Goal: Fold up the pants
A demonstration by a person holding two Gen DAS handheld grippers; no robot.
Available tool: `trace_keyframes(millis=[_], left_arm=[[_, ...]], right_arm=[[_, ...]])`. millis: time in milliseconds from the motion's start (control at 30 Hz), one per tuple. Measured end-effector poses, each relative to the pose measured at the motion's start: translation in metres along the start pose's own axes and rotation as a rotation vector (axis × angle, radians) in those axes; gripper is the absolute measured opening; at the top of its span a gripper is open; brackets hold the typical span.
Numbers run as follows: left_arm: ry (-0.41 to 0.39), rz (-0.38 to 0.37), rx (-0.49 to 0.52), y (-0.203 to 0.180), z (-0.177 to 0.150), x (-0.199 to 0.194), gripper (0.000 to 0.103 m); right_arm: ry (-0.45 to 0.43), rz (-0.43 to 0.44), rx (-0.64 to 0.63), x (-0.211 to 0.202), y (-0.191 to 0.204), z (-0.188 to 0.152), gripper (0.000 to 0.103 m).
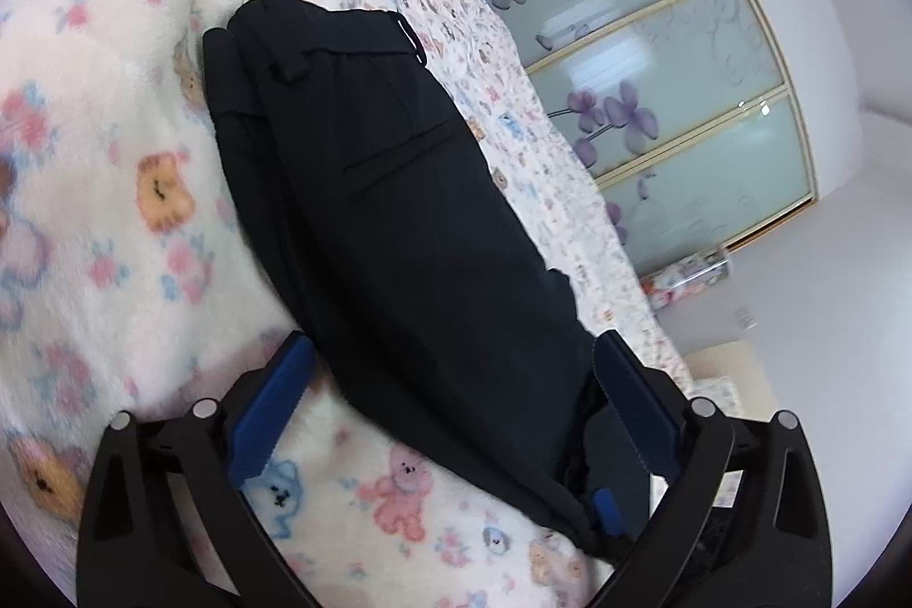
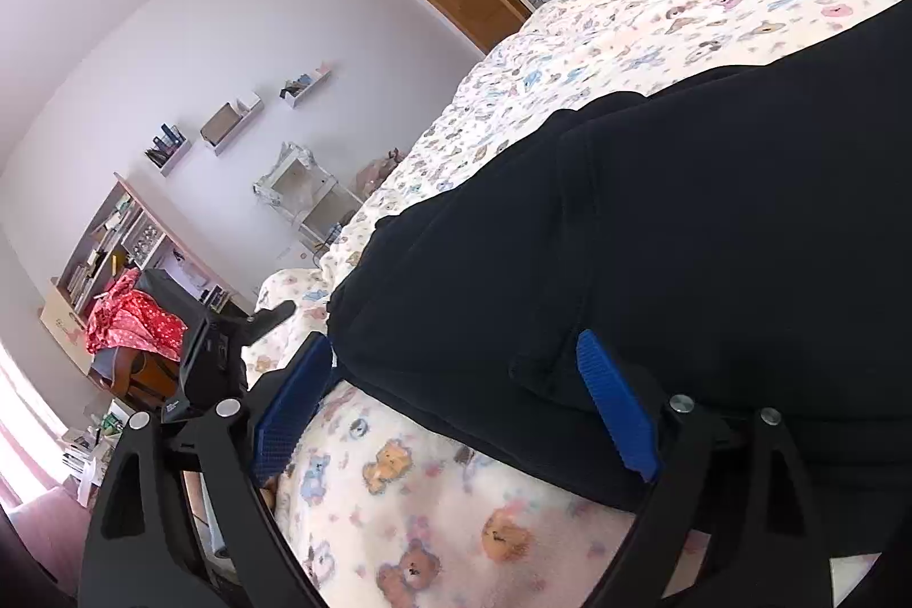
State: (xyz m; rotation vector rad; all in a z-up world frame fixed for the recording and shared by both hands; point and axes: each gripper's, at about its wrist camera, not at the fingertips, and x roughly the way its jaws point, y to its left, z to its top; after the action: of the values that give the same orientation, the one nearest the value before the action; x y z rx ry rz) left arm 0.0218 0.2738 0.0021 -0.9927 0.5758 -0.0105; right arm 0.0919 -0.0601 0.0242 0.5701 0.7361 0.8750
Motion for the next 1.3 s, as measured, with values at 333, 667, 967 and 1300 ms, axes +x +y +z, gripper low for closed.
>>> trace_keyframes(millis=[333, 667, 967, 1300], left_arm=[[0.114, 0.069, -0.115, 0.007, 0.03, 0.027, 0.101], [0.082, -0.006, 0.0, -0.014, 0.047, 0.038, 0.101], [0.033, 0.106, -0.175, 0.012, 0.057, 0.049, 0.047], [-0.043, 0.279, 0.004, -0.03, 0.051, 0.031, 0.011]], right_arm=[[0.002, 0.064, 0.014, 0.002, -0.007, 0.0, 0.094], [-0.005, 0.129, 0.036, 0.002, -0.006, 0.0, 0.096], [-0.013, 0.168, 0.056, 0.002, -0.001, -0.003, 0.098], [-0.087, 0.169, 0.123, -0.025, 0.004, 0.002, 0.098]])
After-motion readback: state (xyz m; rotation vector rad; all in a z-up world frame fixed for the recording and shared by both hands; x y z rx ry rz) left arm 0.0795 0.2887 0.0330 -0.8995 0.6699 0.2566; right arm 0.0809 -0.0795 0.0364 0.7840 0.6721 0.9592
